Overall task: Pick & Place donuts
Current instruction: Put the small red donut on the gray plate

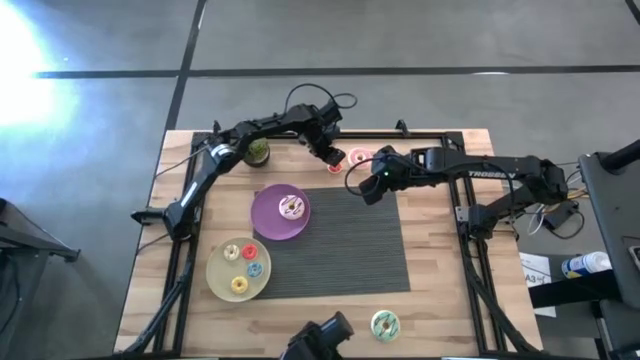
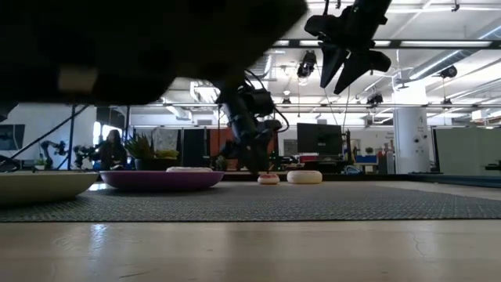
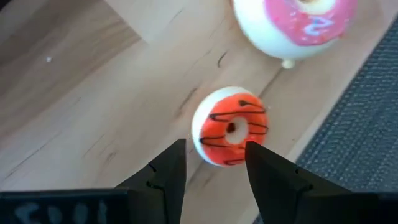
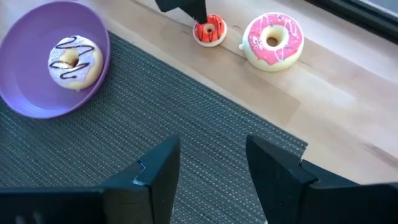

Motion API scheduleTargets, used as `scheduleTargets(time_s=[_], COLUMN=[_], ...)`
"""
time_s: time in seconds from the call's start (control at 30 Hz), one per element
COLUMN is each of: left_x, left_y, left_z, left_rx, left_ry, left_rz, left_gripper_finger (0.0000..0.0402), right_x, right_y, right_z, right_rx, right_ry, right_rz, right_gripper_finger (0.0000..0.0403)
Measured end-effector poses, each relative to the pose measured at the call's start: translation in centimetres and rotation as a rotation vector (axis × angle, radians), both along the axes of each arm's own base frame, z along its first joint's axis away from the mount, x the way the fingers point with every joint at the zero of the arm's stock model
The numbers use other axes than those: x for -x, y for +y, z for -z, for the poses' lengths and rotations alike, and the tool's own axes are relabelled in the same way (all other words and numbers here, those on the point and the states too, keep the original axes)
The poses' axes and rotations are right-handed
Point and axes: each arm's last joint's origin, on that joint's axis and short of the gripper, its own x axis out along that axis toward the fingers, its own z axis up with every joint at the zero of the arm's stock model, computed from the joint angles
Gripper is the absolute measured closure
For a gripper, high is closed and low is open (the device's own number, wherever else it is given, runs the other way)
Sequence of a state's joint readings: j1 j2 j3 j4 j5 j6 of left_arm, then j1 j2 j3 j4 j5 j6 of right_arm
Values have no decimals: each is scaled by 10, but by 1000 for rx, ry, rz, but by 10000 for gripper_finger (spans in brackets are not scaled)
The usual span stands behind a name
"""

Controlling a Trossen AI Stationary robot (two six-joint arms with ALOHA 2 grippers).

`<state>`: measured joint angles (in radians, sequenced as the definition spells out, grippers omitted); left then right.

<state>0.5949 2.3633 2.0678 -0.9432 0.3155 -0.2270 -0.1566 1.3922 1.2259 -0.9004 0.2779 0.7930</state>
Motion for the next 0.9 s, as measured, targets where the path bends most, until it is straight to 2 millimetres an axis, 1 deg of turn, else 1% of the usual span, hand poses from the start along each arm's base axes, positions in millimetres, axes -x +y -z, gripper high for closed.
scheduleTargets(time_s=[0.23, 0.4, 0.5, 0.77, 0.83, 0.9], left_x=[-4, -5, -5, -3, -1, 3], left_y=[3, 4, 4, 3, 2, -1], left_z=[18, 20, 20, 19, 17, 12], left_rx=[16, 18, 14, -1, 8, 17], left_ry=[11, 12, 14, 27, 46, 71], left_rz=[-22, -24, -24, 13, 27, 45], left_gripper_finger=[264, 270, 292, 390, 397, 399], right_x=[0, 0, 0, 1, 1, 1], right_y=[-1, -1, -1, 0, 0, 0], right_z=[0, 0, 0, 1, 1, 1], right_rx=[18, 18, 19, 13, 10, 9], right_ry=[7, 10, 12, 10, 8, 6], right_rz=[-4, -5, -8, 4, 9, 11], right_gripper_finger=[227, 227, 227, 227, 227, 227])
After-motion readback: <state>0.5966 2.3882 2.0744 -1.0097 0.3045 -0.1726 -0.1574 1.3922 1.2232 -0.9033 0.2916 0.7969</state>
